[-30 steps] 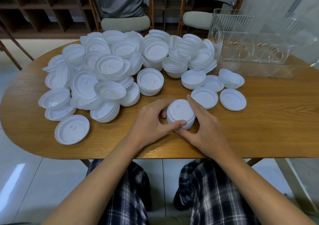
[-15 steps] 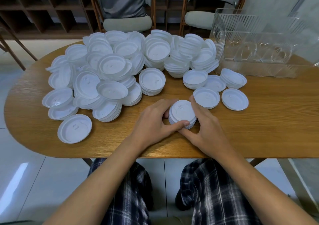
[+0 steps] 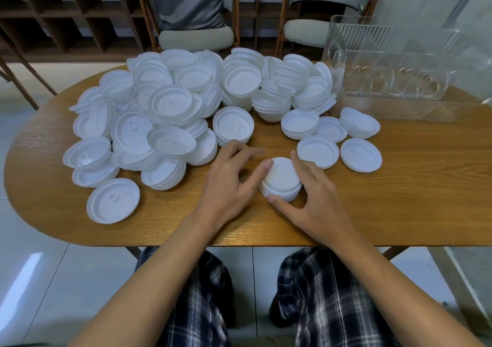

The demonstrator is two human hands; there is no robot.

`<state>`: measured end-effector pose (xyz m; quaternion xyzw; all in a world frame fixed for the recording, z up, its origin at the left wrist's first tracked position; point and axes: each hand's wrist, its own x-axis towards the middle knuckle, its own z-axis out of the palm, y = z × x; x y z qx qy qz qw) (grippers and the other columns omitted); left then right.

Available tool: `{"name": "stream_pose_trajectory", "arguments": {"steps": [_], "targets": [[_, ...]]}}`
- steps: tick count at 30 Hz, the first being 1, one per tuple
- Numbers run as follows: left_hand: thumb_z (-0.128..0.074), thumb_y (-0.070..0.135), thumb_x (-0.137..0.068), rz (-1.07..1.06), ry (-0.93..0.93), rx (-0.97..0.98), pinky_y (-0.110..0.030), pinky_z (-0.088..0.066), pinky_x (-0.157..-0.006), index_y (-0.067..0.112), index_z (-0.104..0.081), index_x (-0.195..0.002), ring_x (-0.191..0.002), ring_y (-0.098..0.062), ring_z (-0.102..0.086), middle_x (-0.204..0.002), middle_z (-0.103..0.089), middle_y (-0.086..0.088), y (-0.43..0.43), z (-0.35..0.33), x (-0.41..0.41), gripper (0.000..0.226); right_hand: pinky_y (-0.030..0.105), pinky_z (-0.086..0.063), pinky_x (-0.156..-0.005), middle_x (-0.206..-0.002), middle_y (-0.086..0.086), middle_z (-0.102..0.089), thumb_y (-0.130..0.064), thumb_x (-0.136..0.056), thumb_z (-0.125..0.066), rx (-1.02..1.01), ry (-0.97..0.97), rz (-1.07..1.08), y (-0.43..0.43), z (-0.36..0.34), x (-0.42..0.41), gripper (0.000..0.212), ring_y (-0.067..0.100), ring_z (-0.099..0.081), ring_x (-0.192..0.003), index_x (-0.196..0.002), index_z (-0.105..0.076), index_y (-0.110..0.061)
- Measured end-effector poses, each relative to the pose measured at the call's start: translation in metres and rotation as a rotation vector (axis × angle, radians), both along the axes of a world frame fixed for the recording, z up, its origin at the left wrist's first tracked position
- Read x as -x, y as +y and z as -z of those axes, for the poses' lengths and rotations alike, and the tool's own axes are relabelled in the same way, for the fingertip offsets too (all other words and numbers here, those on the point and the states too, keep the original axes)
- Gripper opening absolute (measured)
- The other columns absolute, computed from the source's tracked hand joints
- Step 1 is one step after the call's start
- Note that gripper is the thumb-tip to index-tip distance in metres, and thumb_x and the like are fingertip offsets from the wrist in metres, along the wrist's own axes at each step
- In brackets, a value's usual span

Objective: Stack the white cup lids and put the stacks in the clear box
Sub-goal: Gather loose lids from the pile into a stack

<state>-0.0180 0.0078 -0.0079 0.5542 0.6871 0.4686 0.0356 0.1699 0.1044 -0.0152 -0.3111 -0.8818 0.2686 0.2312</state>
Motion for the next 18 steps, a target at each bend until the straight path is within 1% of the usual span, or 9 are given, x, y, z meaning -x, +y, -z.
{"name": "stream_pose_trajectory", "arguments": {"steps": [2, 4, 5, 7, 10, 12, 13, 16, 18], "targets": [[-0.067, 0.028, -0.100, -0.114, 0.087, -0.063, -0.030, -0.054, -0.090, 0.014, -0.072, -0.127, -0.109, -0.016, -0.063, -0.117, -0.059, 0.000, 0.003, 0.003, 0.004, 0.031, 0.029, -0.036, -0.116, -0.152, -0.006, -0.046, -0.060, -0.088, -0.073, 0.007, 0.006, -0.002, -0.001, -0.002, 0.000, 0.101, 0.007, -0.038, -0.143, -0.166, -0.023, -0.020], [-0.068, 0.011, -0.096, -0.188, 0.245, -0.066, -0.032, -0.052, -0.097, 0.010, -0.070, -0.130, -0.118, -0.021, -0.060, -0.126, -0.061, -0.006, 0.010, 0.006, 0.006, 0.034, 0.025, -0.034, -0.114, -0.150, -0.010, -0.047, -0.059, -0.087, -0.074, 0.019, 0.021, -0.007, -0.002, -0.004, -0.001, 0.100, 0.003, -0.037, -0.143, -0.166, -0.021, -0.026], [-0.068, 0.005, -0.094, -0.199, 0.329, -0.071, -0.035, -0.052, -0.098, 0.008, -0.069, -0.131, -0.121, -0.024, -0.059, -0.129, -0.063, -0.009, 0.013, 0.007, 0.008, 0.037, 0.024, -0.033, -0.113, -0.150, -0.011, -0.047, -0.058, -0.087, -0.075, 0.025, 0.027, -0.008, -0.002, -0.004, -0.001, 0.100, 0.002, -0.037, -0.142, -0.166, -0.021, -0.028], [-0.068, -0.002, -0.089, -0.215, 0.452, -0.118, -0.041, -0.052, -0.095, 0.006, -0.071, -0.127, -0.118, -0.029, -0.060, -0.129, -0.066, -0.012, 0.020, 0.007, 0.015, 0.038, 0.023, -0.032, -0.112, -0.149, -0.013, -0.047, -0.058, -0.087, -0.075, 0.031, 0.032, -0.008, -0.002, -0.004, -0.001, 0.097, 0.000, -0.036, -0.142, -0.165, -0.024, -0.030], [-0.067, -0.001, -0.088, -0.273, 0.543, -0.164, -0.043, -0.049, -0.086, 0.007, -0.074, -0.119, -0.112, -0.031, -0.062, -0.127, -0.069, -0.010, 0.027, 0.006, 0.026, 0.033, 0.024, -0.031, -0.113, -0.150, -0.013, -0.047, -0.057, -0.087, -0.076, 0.021, 0.028, -0.015, -0.001, -0.002, -0.001, 0.094, 0.001, -0.036, -0.142, -0.163, -0.029, -0.030], [-0.066, 0.002, -0.090, -0.316, 0.567, -0.119, -0.041, -0.044, -0.088, 0.008, -0.073, -0.120, -0.116, -0.031, -0.062, -0.130, -0.069, -0.009, 0.029, 0.008, 0.029, 0.032, 0.021, -0.030, -0.113, -0.149, -0.013, -0.048, -0.056, -0.087, -0.077, 0.006, 0.026, -0.019, 0.000, -0.001, -0.001, 0.091, 0.001, -0.037, -0.142, -0.161, -0.033, -0.029], [-0.067, 0.002, -0.090, -0.330, 0.564, -0.095, -0.041, -0.042, -0.090, 0.009, -0.072, -0.121, -0.115, -0.031, -0.064, -0.127, -0.070, -0.008, 0.030, 0.010, 0.030, 0.032, 0.018, -0.029, -0.113, -0.149, -0.013, -0.048, -0.056, -0.087, -0.077, 0.000, 0.026, -0.023, 0.001, 0.000, -0.001, 0.089, 0.001, -0.037, -0.142, -0.160, -0.035, -0.028], [-0.071, 0.001, -0.090, -0.340, 0.530, -0.078, -0.040, -0.041, -0.087, 0.012, -0.075, -0.116, -0.103, -0.029, -0.071, -0.106, -0.076, -0.003, 0.029, 0.014, 0.030, 0.028, 0.009, -0.025, -0.110, -0.148, -0.013, -0.049, -0.057, -0.087, -0.076, -0.014, 0.024, -0.033, 0.002, 0.001, -0.001, 0.087, 0.002, -0.039, -0.141, -0.159, -0.038, -0.026], [-0.070, 0.002, -0.093, -0.336, 0.529, -0.101, -0.041, -0.042, -0.088, 0.013, -0.076, -0.114, -0.099, -0.027, -0.072, -0.101, -0.077, -0.002, 0.028, 0.015, 0.029, 0.024, 0.006, -0.023, -0.109, -0.149, -0.013, -0.048, -0.056, -0.087, -0.076, -0.015, 0.025, -0.035, 0.002, 0.001, 0.000, 0.086, 0.002, -0.038, -0.141, -0.158, -0.039, -0.025]]}}
